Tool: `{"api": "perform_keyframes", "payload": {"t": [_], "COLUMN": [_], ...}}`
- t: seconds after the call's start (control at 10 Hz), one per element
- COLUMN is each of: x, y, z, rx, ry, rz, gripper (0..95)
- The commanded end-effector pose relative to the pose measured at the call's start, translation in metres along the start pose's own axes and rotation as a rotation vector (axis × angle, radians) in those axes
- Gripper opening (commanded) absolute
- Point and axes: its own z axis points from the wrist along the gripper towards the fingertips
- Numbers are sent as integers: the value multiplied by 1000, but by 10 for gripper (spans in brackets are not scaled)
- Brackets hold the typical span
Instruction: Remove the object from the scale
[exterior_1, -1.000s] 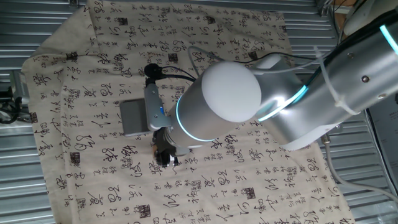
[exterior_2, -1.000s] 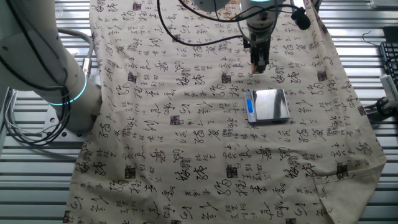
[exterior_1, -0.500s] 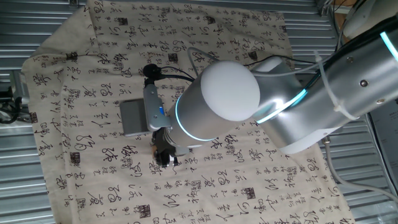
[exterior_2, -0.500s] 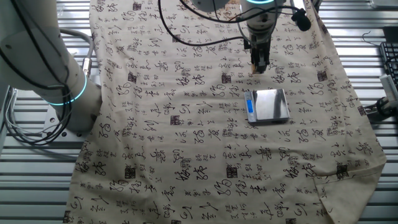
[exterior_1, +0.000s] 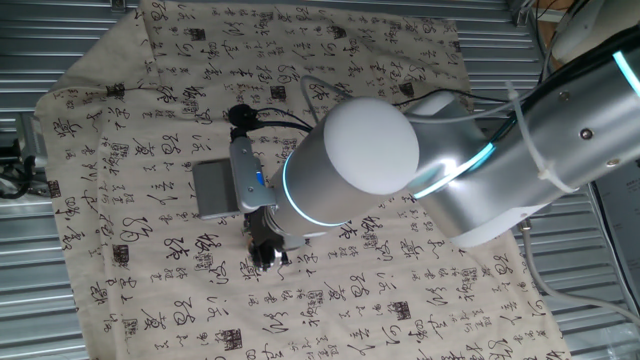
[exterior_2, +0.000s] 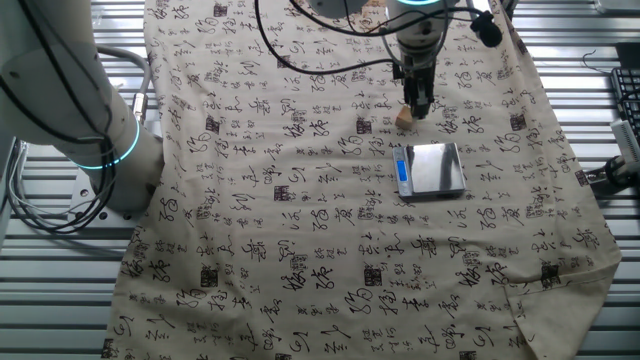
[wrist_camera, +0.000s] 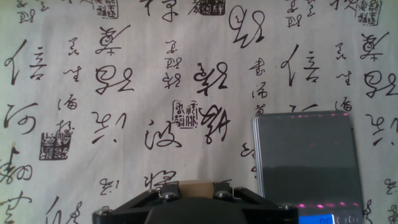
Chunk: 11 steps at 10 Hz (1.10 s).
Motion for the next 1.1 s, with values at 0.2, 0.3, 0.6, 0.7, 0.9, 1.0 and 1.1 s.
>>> {"api": "perform_keyframes", "payload": {"t": [0.2, 0.3, 0.6, 0.7, 0.9, 1.0, 1.1], "x": [0, 0, -4, -5, -11, -11, -12], "y": [0, 0, -1, -2, -6, -6, -7], "z": [0, -1, -12, -18, -54, -57, -64], "rx": [-3, -4, -13, -14, -22, -26, -26], "ry": [-1, -1, 7, 10, 23, 31, 34], "rz": [1, -1, -3, -3, -2, -1, 3], "gripper": [760, 760, 760, 760, 760, 760, 760]}}
